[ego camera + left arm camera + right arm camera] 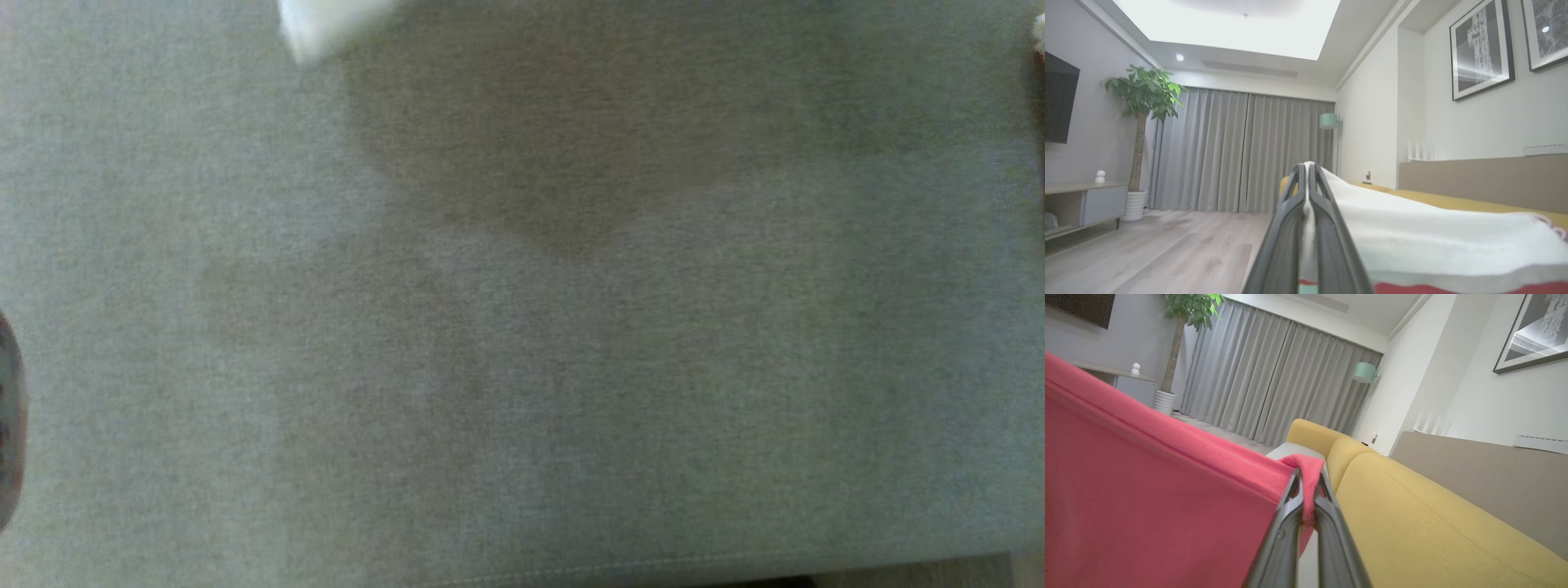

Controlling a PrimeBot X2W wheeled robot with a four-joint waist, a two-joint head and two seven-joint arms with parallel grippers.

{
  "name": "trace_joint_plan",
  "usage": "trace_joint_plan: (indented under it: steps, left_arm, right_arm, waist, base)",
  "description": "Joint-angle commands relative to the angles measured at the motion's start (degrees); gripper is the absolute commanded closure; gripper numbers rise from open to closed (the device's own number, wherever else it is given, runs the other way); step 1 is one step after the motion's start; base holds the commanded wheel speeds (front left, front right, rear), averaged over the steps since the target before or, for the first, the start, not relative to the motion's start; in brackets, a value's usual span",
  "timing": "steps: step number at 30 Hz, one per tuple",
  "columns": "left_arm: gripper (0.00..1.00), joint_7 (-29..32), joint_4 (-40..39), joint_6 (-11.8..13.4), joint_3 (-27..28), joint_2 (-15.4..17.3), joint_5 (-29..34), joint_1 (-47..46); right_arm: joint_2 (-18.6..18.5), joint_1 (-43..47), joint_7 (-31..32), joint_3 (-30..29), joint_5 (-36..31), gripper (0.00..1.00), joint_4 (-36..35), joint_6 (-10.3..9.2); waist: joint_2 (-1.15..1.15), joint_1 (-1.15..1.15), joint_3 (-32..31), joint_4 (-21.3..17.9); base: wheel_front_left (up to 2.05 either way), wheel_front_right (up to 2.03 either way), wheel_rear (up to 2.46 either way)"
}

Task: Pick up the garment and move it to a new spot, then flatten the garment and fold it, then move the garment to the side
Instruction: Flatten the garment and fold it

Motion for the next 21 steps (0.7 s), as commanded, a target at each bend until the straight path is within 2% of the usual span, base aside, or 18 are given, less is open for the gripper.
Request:
trace_joint_plan:
  steps: [1, 5, 9, 13, 21]
  left_arm:
    - [1.00, -1.89, -0.17, 0.26, 0.99, 2.63, 0.55, -2.86]
    - [1.00, -7.04, 6.78, -0.83, -0.04, 1.68, 0.70, -6.69]
    - [1.00, -8.59, 11.17, -2.17, -2.97, 1.08, 0.88, -3.67]
    - [1.00, -9.39, 13.27, -2.71, -5.65, 0.69, 0.27, 4.62]
    - [1.00, -9.94, 10.79, -2.92, -11.05, 1.62, -2.63, 29.97]
  right_arm:
    - [1.36, -1.83, -1.87, -1.09, -1.36, 1.00, 0.14, -0.05]
    - [3.81, -3.72, -7.88, -3.24, -4.81, 1.00, 7.99, -0.05]
    - [4.56, -0.52, -10.10, -3.16, -5.81, 1.00, 14.64, -0.05]
    - [4.34, 5.75, -11.13, -1.40, -5.22, 1.00, 20.17, -0.05]
    - [4.45, 17.91, -10.84, 3.95, -2.39, 1.00, 30.22, -0.05]
  waist:
    - [0.01, -0.04, 1.05, 0.74]
    - [0.01, -0.04, -0.18, 1.57]
    - [0.01, -0.04, -1.82, 2.67]
    - [0.01, -0.04, -3.92, 3.91]
    - [0.01, -0.04, -10.04, 4.81]
  base:
    - [0.00, 0.00, 0.00]
    - [0.00, 0.00, 0.00]
    - [0.00, 0.00, 0.00]
    - [0.00, 0.00, 0.00]
    - [0.00, 0.00, 0.00]
